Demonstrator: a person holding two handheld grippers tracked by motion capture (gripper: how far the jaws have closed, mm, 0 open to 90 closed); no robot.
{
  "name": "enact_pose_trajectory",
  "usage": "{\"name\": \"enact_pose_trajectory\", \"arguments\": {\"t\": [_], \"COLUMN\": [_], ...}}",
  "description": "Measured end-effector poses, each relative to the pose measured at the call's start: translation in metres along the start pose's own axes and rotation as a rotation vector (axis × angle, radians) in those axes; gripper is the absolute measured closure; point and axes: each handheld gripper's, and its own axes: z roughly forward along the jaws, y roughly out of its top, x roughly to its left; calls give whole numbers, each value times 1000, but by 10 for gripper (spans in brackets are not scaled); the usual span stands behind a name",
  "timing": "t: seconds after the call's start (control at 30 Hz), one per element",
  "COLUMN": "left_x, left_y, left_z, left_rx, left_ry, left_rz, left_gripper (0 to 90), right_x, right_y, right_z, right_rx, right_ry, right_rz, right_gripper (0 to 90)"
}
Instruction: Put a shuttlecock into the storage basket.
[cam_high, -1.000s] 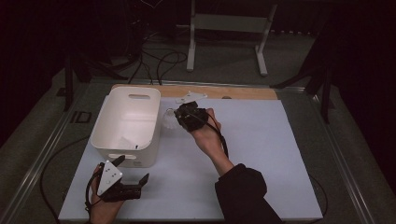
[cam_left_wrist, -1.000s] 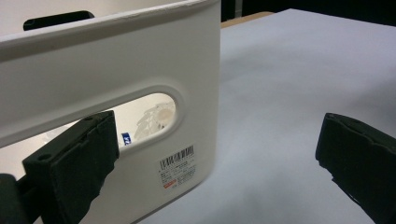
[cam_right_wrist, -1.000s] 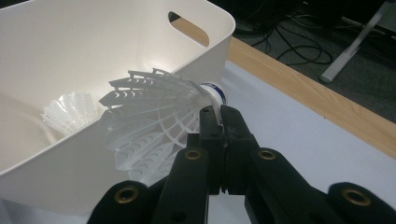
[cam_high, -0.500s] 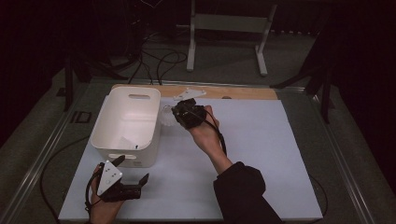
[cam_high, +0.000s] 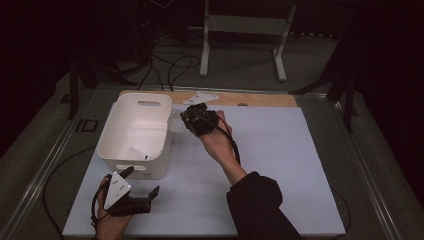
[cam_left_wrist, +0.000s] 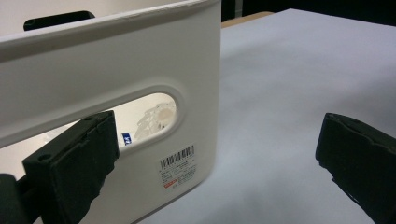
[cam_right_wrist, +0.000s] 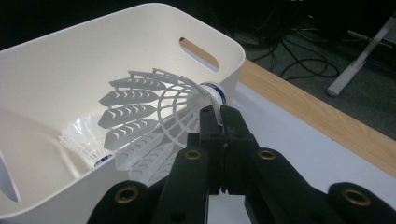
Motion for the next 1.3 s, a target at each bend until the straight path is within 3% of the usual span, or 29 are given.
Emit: {"name": "enact_pose_trajectory", "arguments": {"t": [1.3], "left_x": [0], "left_y": [0], "left_z": [0], "left_rx": [0], "left_ry": [-2], "left_rz": [0], "left_gripper": [0], "right_x": [15], "right_y": [26], "right_z": [11], "right_rx": [-41], "right_ry": [12], "right_rz": [-33], "right_gripper": [888]}}
